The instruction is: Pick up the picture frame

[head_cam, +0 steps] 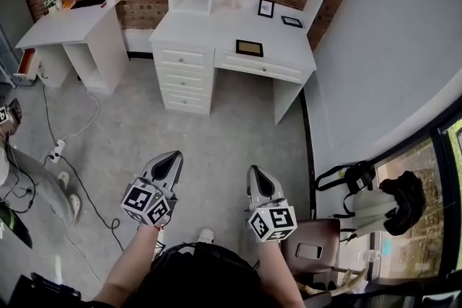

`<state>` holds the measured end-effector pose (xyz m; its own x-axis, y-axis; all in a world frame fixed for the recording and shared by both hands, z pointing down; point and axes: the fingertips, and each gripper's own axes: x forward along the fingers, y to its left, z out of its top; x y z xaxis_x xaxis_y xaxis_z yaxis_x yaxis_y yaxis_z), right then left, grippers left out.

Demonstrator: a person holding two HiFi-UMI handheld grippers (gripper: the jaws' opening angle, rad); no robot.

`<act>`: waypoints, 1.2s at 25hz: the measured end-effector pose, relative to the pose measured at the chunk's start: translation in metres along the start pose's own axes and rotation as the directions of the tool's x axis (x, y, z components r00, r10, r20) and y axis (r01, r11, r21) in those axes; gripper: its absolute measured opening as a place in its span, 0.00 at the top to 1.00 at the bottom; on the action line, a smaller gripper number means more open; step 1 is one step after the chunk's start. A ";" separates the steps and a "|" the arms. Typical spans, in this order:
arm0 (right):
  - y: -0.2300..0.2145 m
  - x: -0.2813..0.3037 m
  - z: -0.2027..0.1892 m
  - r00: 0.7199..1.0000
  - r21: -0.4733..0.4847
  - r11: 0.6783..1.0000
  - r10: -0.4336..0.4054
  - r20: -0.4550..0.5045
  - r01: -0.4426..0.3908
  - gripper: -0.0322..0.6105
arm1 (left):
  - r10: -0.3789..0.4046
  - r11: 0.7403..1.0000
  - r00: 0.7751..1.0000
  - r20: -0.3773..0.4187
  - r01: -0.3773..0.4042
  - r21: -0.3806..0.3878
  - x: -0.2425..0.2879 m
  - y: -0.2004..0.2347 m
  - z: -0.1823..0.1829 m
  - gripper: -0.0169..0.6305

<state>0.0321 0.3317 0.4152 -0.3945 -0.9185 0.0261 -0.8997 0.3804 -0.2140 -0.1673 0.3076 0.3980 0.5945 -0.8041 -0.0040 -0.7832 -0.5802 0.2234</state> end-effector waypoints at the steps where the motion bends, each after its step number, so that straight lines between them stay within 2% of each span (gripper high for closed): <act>1: -0.005 0.005 0.001 1.000 0.000 1.000 0.001 0.001 -0.001 0.95 | 0.003 1.000 1.000 0.001 -0.003 -0.002 0.006 0.002 0.000 0.96; 13: -0.047 0.029 -0.002 1.000 0.031 0.999 -0.015 -0.011 0.015 0.95 | 0.003 1.000 1.000 -0.022 -0.003 -0.004 0.049 0.006 -0.011 0.96; 25: -0.053 0.049 -0.006 1.000 0.049 0.999 -0.005 -0.019 0.006 0.95 | 0.028 1.000 0.999 -0.037 -0.028 -0.008 0.058 0.023 -0.016 0.96; 30: -0.077 0.063 0.000 0.999 0.049 0.998 -0.040 -0.017 0.041 0.95 | -0.009 1.000 0.999 -0.036 0.009 -0.007 0.091 0.026 -0.014 0.96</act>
<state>0.0767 0.2445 0.4337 -0.3612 -0.9311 0.0510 -0.9049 0.3367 -0.2603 -0.1308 0.2211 0.4168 0.6079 -0.7935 0.0293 -0.7766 -0.5865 0.2300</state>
